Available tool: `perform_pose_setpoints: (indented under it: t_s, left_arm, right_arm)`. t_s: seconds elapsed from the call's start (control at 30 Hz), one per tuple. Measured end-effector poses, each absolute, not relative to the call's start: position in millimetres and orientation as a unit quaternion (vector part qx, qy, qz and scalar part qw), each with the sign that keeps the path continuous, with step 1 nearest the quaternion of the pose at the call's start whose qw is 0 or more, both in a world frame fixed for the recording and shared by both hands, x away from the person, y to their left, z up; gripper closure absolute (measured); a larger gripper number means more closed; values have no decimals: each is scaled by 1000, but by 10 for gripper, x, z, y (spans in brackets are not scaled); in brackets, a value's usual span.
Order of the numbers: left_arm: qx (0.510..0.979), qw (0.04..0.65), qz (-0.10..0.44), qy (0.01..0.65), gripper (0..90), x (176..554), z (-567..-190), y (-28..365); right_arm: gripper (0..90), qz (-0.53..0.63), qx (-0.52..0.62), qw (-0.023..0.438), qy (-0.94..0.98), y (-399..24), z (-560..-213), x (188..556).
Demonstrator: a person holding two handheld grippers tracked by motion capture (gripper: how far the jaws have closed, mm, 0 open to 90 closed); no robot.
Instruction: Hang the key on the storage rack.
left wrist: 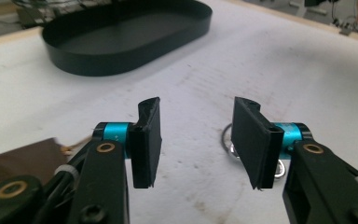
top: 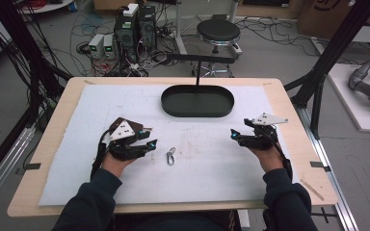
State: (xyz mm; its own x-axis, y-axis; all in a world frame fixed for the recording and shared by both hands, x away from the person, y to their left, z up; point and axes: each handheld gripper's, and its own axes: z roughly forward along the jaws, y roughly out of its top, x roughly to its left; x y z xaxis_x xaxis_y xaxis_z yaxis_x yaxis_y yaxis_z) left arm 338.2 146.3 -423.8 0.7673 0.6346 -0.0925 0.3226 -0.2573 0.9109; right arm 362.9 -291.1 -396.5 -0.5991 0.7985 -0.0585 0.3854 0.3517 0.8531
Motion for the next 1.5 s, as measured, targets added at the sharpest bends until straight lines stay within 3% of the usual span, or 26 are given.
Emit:
perform_pose_setpoints:
  t_s: [0.23,0.4,0.57,0.83,1.2,1.5]
  left_arm:
    - [806,505,115,286,539,3365,-4399,1077]
    - [828,470,130,278,534,3336,-4455,896]
    - [834,449,140,287,561,3344,-4472,864]
    - [835,437,130,307,718,3376,-4476,883]
    - [825,441,93,342,726,3430,-4483,1031]
    - [829,433,86,343,796,3449,-4490,1068]
  right_arm:
    - [297,426,378,243,785,-2933,-3964,3633]
    - [297,427,376,241,786,-2936,-3962,3626]
    - [297,427,375,241,787,-2943,-3961,3624]
    - [297,425,374,240,789,-2933,-3963,3618]
    - [299,423,372,239,791,-2938,-3969,3621]
    - [300,423,371,238,792,-2935,-3972,3621]
